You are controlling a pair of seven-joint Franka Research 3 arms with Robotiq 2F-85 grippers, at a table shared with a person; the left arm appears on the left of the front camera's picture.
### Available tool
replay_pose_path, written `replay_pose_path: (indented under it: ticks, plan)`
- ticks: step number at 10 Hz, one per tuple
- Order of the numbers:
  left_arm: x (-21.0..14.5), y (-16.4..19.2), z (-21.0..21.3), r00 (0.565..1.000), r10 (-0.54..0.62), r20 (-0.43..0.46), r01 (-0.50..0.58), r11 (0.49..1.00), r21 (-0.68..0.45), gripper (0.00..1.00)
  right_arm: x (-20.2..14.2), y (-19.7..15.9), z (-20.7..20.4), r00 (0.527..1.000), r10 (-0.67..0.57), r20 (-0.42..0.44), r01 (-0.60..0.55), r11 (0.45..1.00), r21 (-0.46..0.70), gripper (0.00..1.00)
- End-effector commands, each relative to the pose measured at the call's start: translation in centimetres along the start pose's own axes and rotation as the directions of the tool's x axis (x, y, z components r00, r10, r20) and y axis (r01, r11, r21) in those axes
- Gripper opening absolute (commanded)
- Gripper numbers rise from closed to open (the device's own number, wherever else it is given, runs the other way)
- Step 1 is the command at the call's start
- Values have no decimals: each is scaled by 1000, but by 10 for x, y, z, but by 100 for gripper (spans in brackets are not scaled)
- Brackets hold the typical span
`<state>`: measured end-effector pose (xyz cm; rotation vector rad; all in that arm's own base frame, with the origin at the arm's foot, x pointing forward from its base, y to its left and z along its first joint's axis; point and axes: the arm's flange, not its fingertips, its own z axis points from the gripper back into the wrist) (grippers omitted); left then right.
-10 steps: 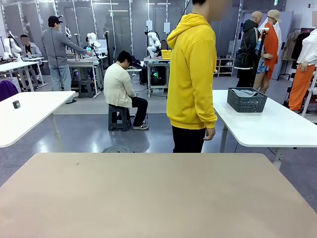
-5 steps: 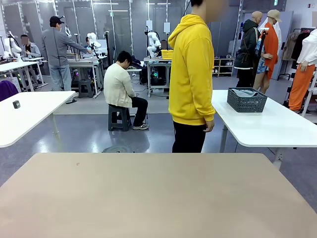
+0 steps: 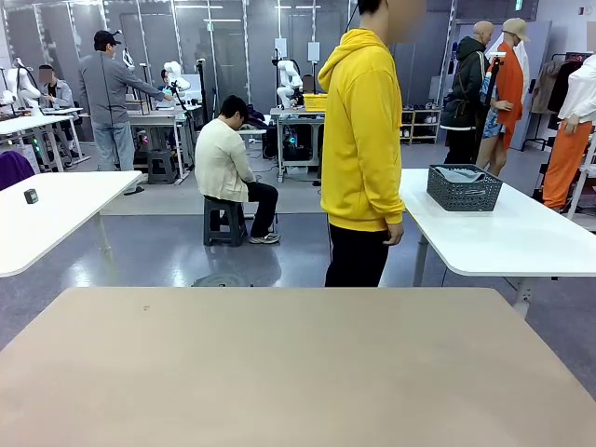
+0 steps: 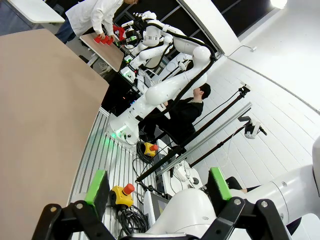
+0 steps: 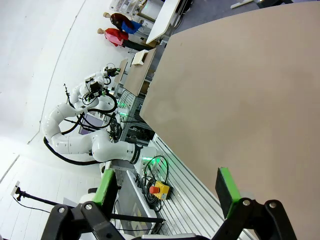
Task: Fold the towels and place them in the basket.
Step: Stack the folded Towel with hook on the right side of the table.
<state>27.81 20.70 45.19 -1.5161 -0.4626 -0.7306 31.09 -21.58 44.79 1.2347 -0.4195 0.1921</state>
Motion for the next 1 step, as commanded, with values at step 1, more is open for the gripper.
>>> replay_pose_path:
  ticks: [1]
  plan:
    - [2, 0, -2, 1000, 6, -12, -6, 1000, 7, 100, 0, 0, 1, 1000, 17, 2, -17, 1000, 9, 100]
